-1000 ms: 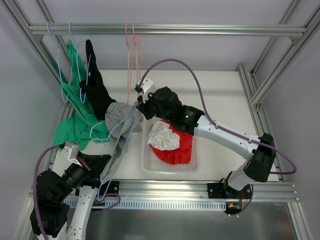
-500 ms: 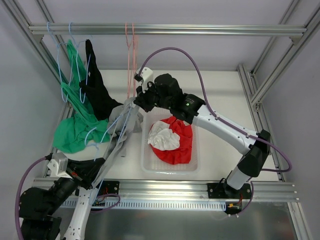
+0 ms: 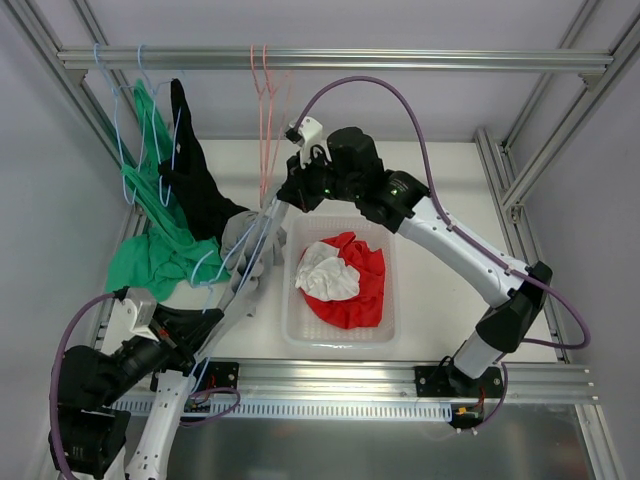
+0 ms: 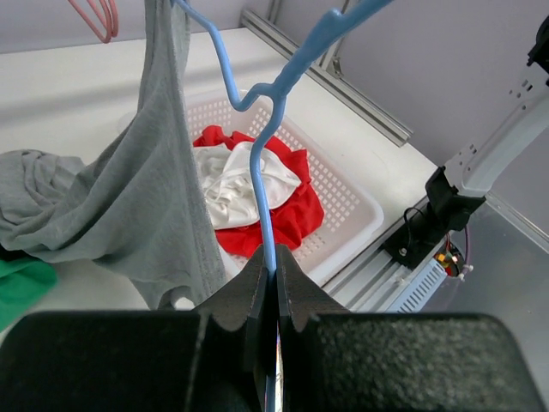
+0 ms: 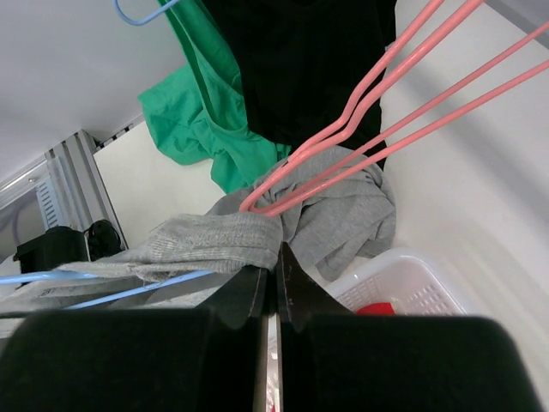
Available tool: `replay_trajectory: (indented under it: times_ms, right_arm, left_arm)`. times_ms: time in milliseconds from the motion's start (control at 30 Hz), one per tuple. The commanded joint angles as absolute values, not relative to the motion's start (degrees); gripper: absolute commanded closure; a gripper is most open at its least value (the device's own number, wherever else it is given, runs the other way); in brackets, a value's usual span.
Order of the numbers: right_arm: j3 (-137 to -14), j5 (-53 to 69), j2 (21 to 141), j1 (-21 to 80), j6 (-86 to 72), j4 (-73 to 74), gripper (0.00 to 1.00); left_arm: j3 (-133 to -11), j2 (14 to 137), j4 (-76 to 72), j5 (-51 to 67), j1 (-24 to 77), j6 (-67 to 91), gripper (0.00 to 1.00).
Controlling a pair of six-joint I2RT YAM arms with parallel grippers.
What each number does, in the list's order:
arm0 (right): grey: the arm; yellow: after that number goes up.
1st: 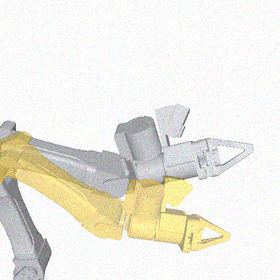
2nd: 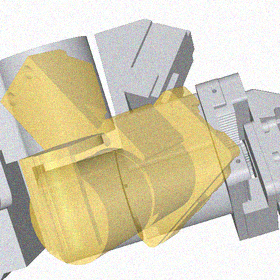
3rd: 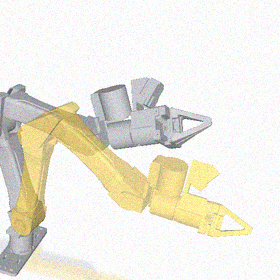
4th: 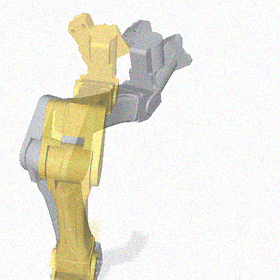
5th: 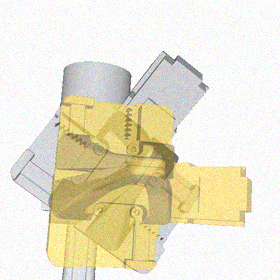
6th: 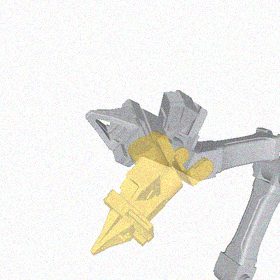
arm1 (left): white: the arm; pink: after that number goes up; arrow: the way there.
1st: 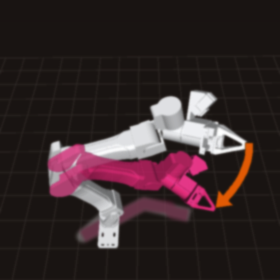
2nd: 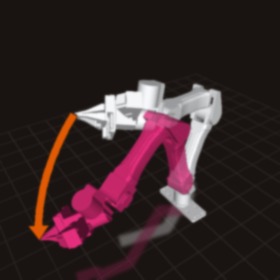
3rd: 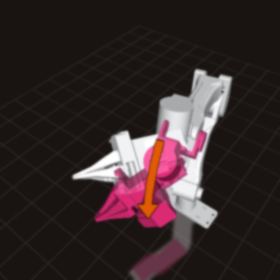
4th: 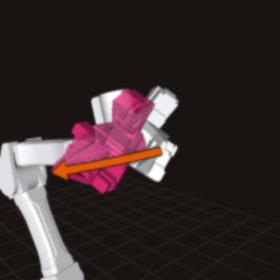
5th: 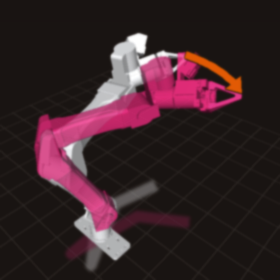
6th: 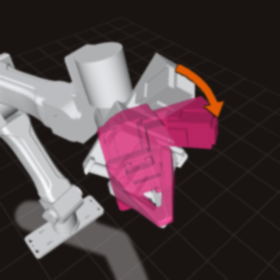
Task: Remove the tank top from the hanger
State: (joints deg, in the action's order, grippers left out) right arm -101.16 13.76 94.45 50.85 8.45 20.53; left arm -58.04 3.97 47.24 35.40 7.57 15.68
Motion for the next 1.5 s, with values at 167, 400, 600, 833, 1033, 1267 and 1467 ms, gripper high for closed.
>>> replay_trajectory:
  times_ms: [167,400,600,833,1033,1267,1467]
  right_arm:
    - [-104.9,14.1,92.7,49.7,8.7,24.4,1.0]
    - [-105.0,16.3,91.9,49.8,8.1,24.7,1.0]
    - [-107.4,18.3,92.2,49.3,7.4,28.4,1.0]
    - [-107.5,20.7,90.7,46.7,3.9,29.2,1.0]
    - [-112.3,25.2,97.3,46.2,4.7,32.3,1.0]
    - [-114.1,21.3,101.2,45.6,5.7,34.3,1.0]
    - [-115.3,22.2,102.7,44.5,5.5,34.9,1.0]
  left_arm:
    - [-58.4,2.9,44.9,44.2,8.3,14.7,1.0]
    - [-56.8,5.3,45.2,46.7,8.2,14.1,1.0]
    - [-55.6,8.2,46.3,48.7,8.3,13.5,1.0]
    - [-56.0,9.8,48.7,42.4,8.3,12.2,1.0]
    - [-57.9,9.3,48.7,44.9,8.3,12.0,1.0]
    - [-61.8,7.0,48.7,45.5,8.2,11.8,1.0]
    - [-63.9,7.5,48.1,41.0,8.2,11.6,1.0]
